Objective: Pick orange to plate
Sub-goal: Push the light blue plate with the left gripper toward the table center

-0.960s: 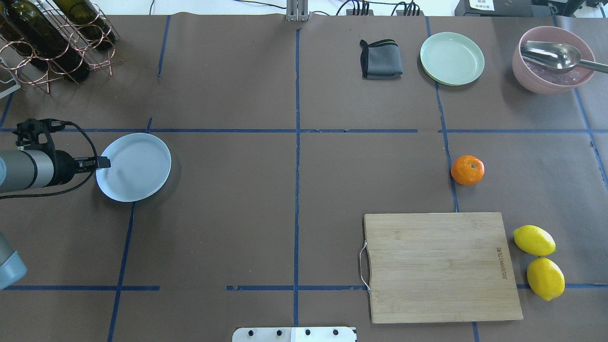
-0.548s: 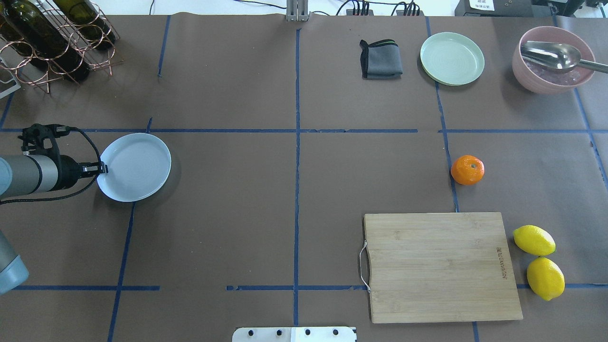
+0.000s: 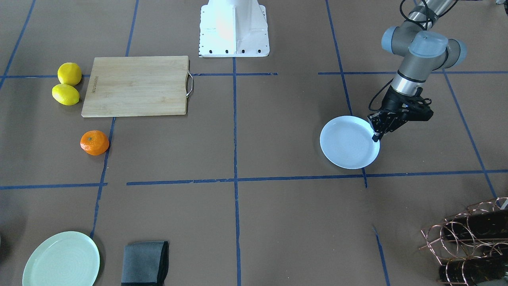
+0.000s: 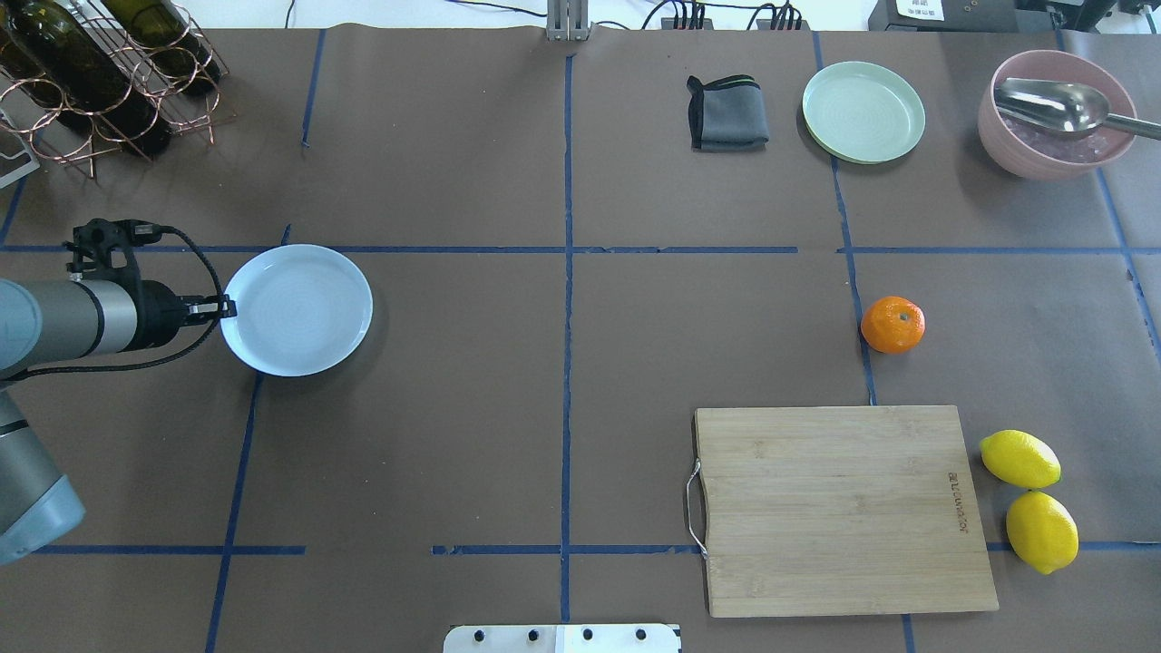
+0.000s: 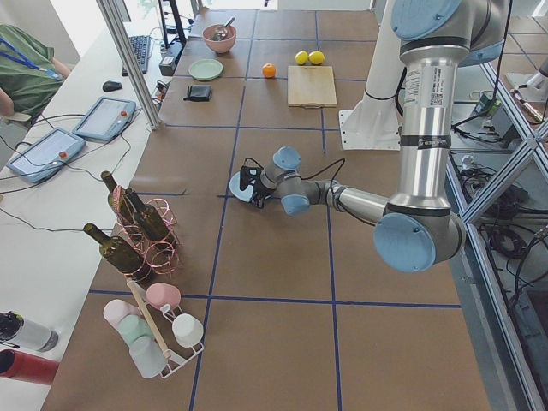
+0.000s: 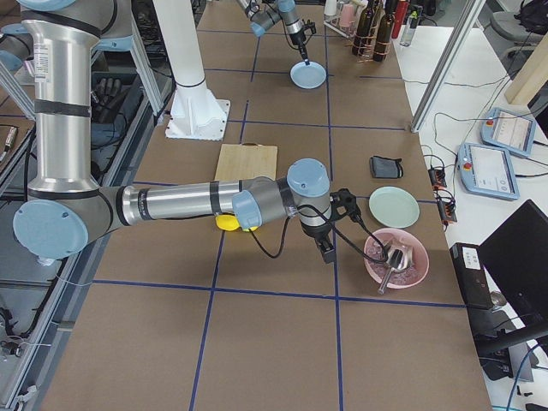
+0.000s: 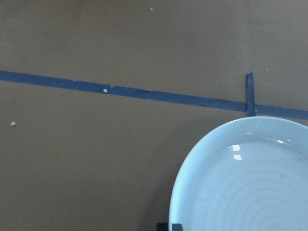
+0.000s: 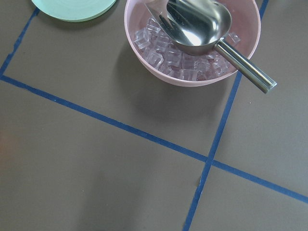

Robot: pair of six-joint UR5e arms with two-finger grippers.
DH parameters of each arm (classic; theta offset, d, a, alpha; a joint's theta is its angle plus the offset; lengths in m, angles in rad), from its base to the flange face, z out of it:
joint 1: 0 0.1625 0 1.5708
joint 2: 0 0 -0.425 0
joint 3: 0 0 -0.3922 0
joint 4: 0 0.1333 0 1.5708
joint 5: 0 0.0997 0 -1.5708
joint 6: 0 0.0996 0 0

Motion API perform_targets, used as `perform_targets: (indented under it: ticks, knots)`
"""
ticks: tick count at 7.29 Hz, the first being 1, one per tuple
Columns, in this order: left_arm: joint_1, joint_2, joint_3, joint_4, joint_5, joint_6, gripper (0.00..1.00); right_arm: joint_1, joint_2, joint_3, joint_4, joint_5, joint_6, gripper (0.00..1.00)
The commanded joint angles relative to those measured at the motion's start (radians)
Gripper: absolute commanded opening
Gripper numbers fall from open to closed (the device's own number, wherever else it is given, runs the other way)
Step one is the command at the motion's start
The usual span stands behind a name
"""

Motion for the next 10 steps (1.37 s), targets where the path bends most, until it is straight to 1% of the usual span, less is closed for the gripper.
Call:
perform_targets:
  ticks: [1,2,3,4,5,6,8,9,10]
  knots:
    - [0.000,-0.162,0.020,0.039,0.003,-0.009,0.00,0.000,-0.002,0.001,0.000,0.000,0.000,1.00]
    - [0.008,-0.270,0.035,0.171,0.006,-0.028,0.00,0.000,-0.003,0.001,0.000,0.000,0.000,1.00]
    - [0.049,-0.363,0.047,0.296,0.012,-0.096,0.00,0.000,-0.005,0.001,0.000,0.006,0.000,1.00]
    - [0.113,-0.424,0.078,0.316,0.038,-0.148,0.00,0.000,-0.005,0.001,0.000,0.009,0.000,1.00]
    - [0.174,-0.493,0.142,0.317,0.090,-0.182,0.00,0.000,-0.005,0.001,0.000,0.009,0.000,1.00]
    - [0.195,-0.539,0.184,0.318,0.104,-0.203,0.00,0.000,-0.005,-0.001,0.000,0.009,0.000,1.00]
    - [0.207,-0.552,0.195,0.318,0.104,-0.204,0.00,0.000,-0.005,-0.001,0.000,0.011,0.000,1.00]
    - [0.207,-0.552,0.195,0.318,0.103,-0.204,0.16,0.000,-0.005,-0.001,0.000,0.009,0.000,1.00]
    - [0.207,-0.552,0.195,0.317,0.103,-0.203,0.75,0.000,-0.005,-0.001,0.000,0.011,0.000,1.00]
